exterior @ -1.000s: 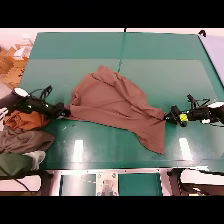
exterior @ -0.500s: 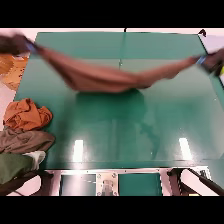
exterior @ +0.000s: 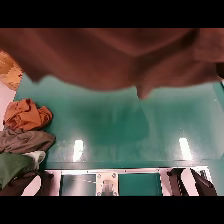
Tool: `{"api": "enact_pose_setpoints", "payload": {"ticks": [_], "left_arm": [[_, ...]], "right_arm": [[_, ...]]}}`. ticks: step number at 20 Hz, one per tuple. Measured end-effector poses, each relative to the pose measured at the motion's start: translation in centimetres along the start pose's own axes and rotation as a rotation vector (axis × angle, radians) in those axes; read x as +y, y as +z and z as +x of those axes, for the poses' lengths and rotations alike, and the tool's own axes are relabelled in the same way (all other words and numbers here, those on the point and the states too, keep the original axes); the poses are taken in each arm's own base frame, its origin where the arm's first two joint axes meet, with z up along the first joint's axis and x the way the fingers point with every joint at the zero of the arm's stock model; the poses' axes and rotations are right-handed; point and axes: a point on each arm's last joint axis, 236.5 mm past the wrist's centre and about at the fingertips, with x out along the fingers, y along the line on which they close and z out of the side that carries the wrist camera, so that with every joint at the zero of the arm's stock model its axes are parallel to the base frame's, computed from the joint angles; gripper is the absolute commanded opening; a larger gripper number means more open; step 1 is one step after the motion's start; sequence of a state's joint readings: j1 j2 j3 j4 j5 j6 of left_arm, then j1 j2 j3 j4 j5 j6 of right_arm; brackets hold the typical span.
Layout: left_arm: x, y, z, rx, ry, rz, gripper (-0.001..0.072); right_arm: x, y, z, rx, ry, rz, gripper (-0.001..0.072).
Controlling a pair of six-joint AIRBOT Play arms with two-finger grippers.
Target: Fold the shirts.
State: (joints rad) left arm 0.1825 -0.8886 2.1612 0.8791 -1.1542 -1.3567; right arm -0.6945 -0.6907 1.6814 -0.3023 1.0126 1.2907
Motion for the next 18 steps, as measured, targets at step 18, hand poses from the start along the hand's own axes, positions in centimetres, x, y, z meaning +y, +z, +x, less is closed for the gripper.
{"api": "enact_pose_setpoints", "payload": {"ticks": [18], "left_arm": [[9.5,-50.1,18.9,0.925,-0.075,-0.575,0.002]], "right_arm": [[-33.4,-38.0,6.6,0.681,-0.414,0.456,0.0015]]}}
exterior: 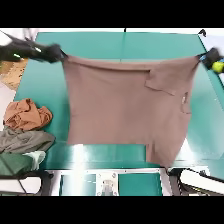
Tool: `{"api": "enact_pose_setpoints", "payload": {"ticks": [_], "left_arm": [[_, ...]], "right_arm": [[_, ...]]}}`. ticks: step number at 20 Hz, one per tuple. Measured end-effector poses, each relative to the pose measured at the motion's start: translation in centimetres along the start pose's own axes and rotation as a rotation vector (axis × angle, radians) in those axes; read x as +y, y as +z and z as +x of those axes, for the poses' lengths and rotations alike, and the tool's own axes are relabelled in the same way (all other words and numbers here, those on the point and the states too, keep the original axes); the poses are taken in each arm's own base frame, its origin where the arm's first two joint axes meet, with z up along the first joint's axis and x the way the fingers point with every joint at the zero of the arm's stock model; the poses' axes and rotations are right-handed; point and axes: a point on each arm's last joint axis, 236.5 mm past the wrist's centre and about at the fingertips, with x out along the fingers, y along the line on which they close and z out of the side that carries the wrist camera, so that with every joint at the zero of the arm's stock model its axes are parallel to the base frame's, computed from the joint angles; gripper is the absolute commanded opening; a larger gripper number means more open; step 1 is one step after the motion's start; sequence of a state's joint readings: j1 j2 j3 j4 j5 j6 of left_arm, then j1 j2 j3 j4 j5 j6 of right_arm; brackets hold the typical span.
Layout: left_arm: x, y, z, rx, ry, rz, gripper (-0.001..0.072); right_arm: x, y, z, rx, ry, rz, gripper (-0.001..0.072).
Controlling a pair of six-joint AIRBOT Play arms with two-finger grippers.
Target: Fold the shirts.
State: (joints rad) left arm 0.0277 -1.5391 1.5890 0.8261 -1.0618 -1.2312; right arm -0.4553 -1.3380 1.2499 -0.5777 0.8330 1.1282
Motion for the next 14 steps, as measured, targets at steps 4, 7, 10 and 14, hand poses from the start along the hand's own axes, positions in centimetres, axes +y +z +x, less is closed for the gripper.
{"api": "enact_pose_setpoints", "payload": {"ticks": [4,7,10,14], "left_arm": [[4.7,-1.1,6.8,-0.01,0.026,-0.134,0.0021],[6.6,-0.3,8.7,-0.068,0.05,-0.178,0.002],[7.3,1.2,9.1,-0.126,0.062,-0.183,0.002],[8.0,2.9,9.0,-0.192,0.082,-0.174,0.002]], "right_arm": [[-5.8,-1.3,7.4,0.088,-0.039,0.061,0.0015],[-6.9,0.2,10.2,0.082,-0.028,0.052,0.0015],[-6.7,2.4,11.2,0.05,-0.014,0.023,0.0015],[-6.5,4.2,11.5,0.011,-0.009,0.001,0.0015]]}}
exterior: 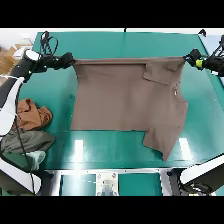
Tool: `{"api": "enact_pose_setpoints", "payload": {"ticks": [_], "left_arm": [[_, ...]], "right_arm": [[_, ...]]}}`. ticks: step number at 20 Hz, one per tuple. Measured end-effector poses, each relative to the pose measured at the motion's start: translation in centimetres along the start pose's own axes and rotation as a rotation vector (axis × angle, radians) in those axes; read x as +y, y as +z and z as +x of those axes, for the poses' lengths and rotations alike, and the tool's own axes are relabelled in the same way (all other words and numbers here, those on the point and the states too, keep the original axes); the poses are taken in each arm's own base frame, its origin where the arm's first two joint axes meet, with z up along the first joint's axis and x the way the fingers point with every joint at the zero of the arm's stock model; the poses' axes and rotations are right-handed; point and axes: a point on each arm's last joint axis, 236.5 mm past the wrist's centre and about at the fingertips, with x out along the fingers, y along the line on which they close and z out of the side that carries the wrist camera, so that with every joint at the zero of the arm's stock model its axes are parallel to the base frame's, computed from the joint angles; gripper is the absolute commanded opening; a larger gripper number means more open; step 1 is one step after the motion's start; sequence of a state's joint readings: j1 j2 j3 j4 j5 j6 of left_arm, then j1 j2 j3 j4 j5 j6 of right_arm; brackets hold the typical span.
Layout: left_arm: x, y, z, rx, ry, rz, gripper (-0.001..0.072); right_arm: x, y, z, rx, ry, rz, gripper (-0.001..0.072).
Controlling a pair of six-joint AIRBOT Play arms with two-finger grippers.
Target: Fold the shirts.
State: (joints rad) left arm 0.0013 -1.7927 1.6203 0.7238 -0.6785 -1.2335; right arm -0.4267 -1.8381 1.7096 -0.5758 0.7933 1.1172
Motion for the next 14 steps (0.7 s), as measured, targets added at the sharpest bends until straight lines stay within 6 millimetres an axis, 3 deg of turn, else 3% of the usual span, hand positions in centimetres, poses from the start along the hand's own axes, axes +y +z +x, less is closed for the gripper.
{"api": "enact_pose_setpoints", "payload": {"ticks": [3,6,14], "left_arm": [[0.1,0.2,0.1,-0.008,0.004,0.007,0.002],[0.2,-1.3,0.1,0.055,0.004,0.035,0.002],[1.7,-10.0,-1.0,0.4,0.035,0.091,0.002]], "right_arm": [[0.0,0.0,0.0,0.01,0.001,-0.013,0.0014],[-1.0,-1.8,-0.5,0.099,-0.026,-0.033,0.0012],[-6.8,-10.7,-5.4,0.44,-0.242,-0.029,0.0012]]}}
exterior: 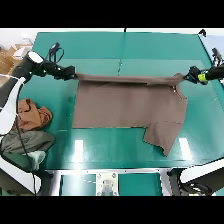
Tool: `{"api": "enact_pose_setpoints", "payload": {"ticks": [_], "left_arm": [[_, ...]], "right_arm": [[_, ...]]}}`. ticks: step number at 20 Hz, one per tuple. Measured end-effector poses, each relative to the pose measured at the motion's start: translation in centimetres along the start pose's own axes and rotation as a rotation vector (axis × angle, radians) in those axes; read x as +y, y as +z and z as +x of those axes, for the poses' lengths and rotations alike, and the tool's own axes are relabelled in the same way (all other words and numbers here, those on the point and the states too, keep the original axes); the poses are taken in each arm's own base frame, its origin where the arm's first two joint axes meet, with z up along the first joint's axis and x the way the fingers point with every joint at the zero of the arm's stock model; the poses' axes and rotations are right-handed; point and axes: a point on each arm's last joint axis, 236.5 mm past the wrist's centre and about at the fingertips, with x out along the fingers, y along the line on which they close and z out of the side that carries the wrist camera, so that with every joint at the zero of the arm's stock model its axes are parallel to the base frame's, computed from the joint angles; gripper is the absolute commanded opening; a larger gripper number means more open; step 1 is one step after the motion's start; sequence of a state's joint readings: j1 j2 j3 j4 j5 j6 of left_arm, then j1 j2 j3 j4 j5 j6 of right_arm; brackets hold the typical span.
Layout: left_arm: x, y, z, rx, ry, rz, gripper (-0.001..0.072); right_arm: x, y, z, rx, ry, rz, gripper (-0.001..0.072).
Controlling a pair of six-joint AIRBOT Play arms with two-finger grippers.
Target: Fold the shirts.
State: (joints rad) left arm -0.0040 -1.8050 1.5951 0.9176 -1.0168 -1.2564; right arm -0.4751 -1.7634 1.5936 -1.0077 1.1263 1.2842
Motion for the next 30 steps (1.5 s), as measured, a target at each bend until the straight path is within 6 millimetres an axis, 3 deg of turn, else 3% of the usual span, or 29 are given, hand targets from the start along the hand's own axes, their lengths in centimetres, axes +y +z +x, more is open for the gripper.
{"api": "enact_pose_setpoints", "payload": {"ticks": [5,9,10,11,12,15,18,20,23,26,28,30], "left_arm": [[0.8,-4.9,2.2,0.133,0.011,-0.04,0.002],[1.0,-7.0,3.2,0.18,0.013,-0.077,0.0022],[1.0,-7.2,3.2,0.186,0.011,-0.084,0.0218],[0.9,-7.5,3.3,0.196,0.008,-0.094,0.0519],[0.8,-7.9,3.3,0.208,0.004,-0.109,0.054],[0.2,-8.7,2.5,0.263,-0.013,-0.158,0.0537],[-0.4,-9.4,-0.2,0.328,-0.033,-0.206,0.0537],[-0.6,-10.2,-2.6,0.358,-0.028,-0.221,0.0537],[-0.8,-13.5,-6.2,0.395,0.013,-0.233,0.0538],[-1.3,-18.6,-8.5,0.394,0.046,-0.259,0.0539],[-1.8,-22.1,-9.2,0.375,0.047,-0.29,0.0539],[-2.3,-24.9,-9.0,0.339,0.03,-0.33,0.0539]], "right_arm": [[-2.1,-5.4,1.9,0.133,-0.041,0.052,0.0013],[-2.7,-7.0,2.4,0.165,-0.05,0.069,0.0015],[-2.7,-7.1,2.5,0.169,-0.051,0.073,0.0052],[-2.8,-7.3,2.5,0.173,-0.053,0.08,0.0261],[-2.8,-7.4,2.5,0.177,-0.054,0.082,0.0366],[-2.7,-7.7,1.4,0.206,-0.055,0.088,0.0362],[-2.9,-8.0,-1.4,0.216,-0.063,0.121,0.0351],[-3.4,-9.2,-3.5,0.222,-0.07,0.161,0.0351],[-4.3,-13.0,-6.8,0.228,-0.08,0.246,0.0351],[-5.3,-18.0,-9.7,0.217,-0.096,0.351,0.0353],[-5.7,-21.5,-11.1,0.195,-0.111,0.421,0.0354],[-5.6,-24.5,-11.2,0.182,-0.118,0.476,0.0356]]}}
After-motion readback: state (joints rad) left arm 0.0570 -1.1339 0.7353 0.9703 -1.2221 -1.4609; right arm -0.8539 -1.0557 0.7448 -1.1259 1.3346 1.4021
